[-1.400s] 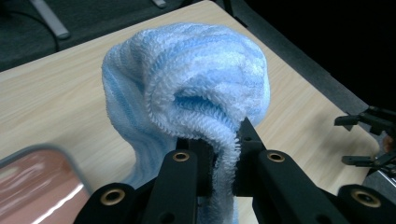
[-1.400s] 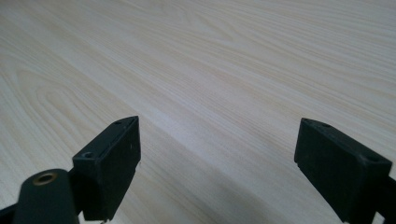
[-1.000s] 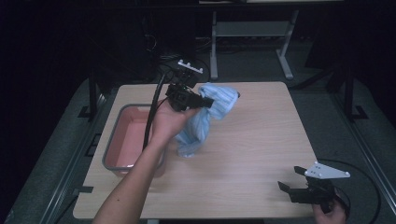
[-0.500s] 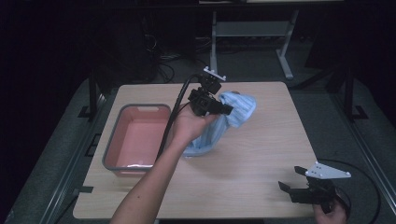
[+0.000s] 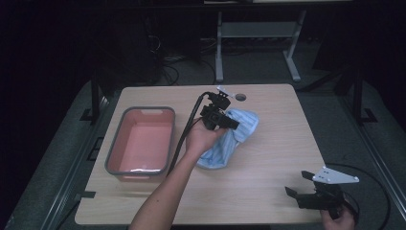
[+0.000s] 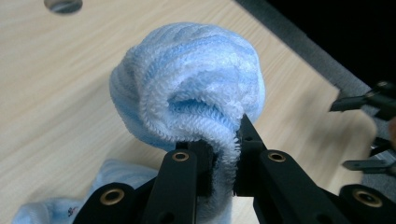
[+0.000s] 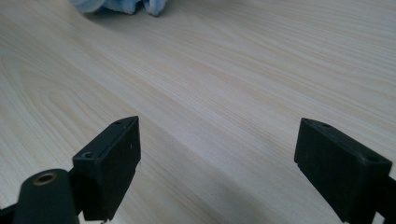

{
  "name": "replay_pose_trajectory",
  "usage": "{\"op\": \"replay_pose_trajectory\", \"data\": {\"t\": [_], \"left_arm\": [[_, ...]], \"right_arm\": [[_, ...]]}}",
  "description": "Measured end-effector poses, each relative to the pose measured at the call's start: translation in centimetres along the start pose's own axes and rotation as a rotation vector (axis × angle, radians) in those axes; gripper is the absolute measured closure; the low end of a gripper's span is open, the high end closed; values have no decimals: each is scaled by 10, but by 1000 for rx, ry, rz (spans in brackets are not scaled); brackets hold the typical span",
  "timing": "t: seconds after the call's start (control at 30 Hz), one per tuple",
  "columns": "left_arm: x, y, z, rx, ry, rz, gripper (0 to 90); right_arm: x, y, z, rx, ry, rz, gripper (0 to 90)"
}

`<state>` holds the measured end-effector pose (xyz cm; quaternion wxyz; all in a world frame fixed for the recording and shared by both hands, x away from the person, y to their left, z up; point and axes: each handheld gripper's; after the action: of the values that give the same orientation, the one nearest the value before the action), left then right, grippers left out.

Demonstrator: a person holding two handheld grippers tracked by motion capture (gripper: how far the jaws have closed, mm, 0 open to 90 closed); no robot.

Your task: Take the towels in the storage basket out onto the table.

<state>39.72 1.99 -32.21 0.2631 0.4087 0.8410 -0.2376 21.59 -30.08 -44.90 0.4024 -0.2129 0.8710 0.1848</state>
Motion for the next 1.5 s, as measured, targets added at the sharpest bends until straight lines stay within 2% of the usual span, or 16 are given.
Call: {"op": "replay_pose_trajectory", "data": {"t": [0.17, 0.33, 0.6, 1.03, 1.27, 1.5], "left_arm": [[10, 9, 19, 0, 6, -43, 809], [19, 13, 34, 2, 36, -45, 805], [28, 17, 48, 16, 40, -68, 800], [43, 22, 59, 28, 38, -106, 754], [46, 24, 59, 26, 39, -113, 667], [49, 24, 55, 31, 33, -122, 535]], "right_arm": [[0, 1, 1, -1, 4, 1, 141], [0, 1, 1, -2, 4, 1, 141], [0, 0, 1, -3, 6, 2, 141], [0, 1, 2, -5, 10, -2, 141], [0, 0, 2, -4, 10, -3, 141], [0, 1, 2, -6, 12, -4, 141]]}}
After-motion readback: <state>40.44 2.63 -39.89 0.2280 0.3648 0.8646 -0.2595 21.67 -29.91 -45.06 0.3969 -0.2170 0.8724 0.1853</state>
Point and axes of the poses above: each handheld gripper's, and its own axes: z roughly forward along the jaws, x roughly out of its underside, y roughly to its left, and after that the axes turned 7 degrees about z, right-handed
